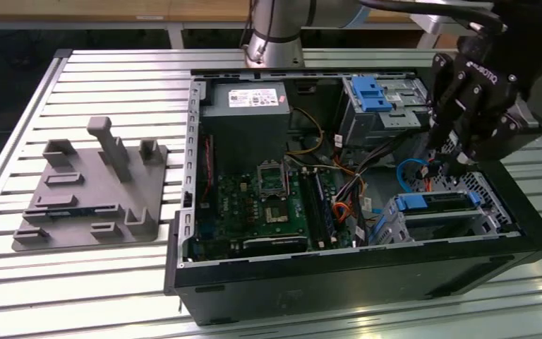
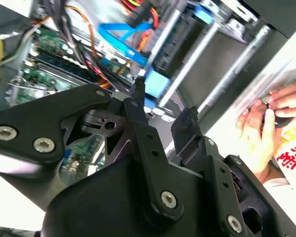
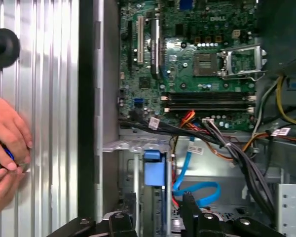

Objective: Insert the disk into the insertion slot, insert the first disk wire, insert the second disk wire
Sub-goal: 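Insert the first disk wire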

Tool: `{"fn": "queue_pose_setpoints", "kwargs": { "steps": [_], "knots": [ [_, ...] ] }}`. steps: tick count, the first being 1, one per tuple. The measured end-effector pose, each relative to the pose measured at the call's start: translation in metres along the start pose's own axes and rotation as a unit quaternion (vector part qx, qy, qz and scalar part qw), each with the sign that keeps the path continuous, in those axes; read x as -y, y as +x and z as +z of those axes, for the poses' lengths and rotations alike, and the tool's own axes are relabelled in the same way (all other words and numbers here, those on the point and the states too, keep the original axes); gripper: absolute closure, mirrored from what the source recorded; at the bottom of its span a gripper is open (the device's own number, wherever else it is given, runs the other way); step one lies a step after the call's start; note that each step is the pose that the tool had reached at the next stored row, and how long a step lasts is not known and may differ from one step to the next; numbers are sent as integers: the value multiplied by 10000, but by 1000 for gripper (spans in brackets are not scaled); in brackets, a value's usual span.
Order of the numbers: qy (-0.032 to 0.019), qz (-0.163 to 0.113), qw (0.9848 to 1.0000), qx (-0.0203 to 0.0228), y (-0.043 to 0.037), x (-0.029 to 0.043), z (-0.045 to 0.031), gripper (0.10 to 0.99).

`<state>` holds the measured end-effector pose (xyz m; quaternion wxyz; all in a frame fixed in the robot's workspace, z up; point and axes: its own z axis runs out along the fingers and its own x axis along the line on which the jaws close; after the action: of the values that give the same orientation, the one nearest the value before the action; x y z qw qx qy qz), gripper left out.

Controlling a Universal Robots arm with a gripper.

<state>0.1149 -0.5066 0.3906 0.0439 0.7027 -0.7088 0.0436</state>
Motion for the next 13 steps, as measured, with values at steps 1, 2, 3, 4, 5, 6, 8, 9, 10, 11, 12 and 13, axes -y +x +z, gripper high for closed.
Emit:
{"fn": "queue_pose_setpoints", "kwargs": {
  "steps": [1,2,3,4,5,6,8,9,10,11,12,13],
  "knots": [
    [1,0,10000,-2,-46,0,-6,592],
    [1,0,10000,-3,-91,0,-9,592],
    [1,0,10000,-11,-136,1,-11,592],
    [2,0,10000,-41,-183,1,-9,592],
    [2,0,10000,-88,-220,3,-6,592],
    [3,1,9999,-146,-252,5,-6,592],
    [4,0,9996,-285,-304,12,-5,592],
    [4,0,9994,-357,-323,18,-6,592],
    [5,0,9992,-410,-334,34,-3,592],
    [4,1,9991,-428,-337,65,4,592],
    [0,0,9991,-430,-340,101,10,592],
    [-4,-1,9991,-430,-344,140,18,592]
  ]
}}
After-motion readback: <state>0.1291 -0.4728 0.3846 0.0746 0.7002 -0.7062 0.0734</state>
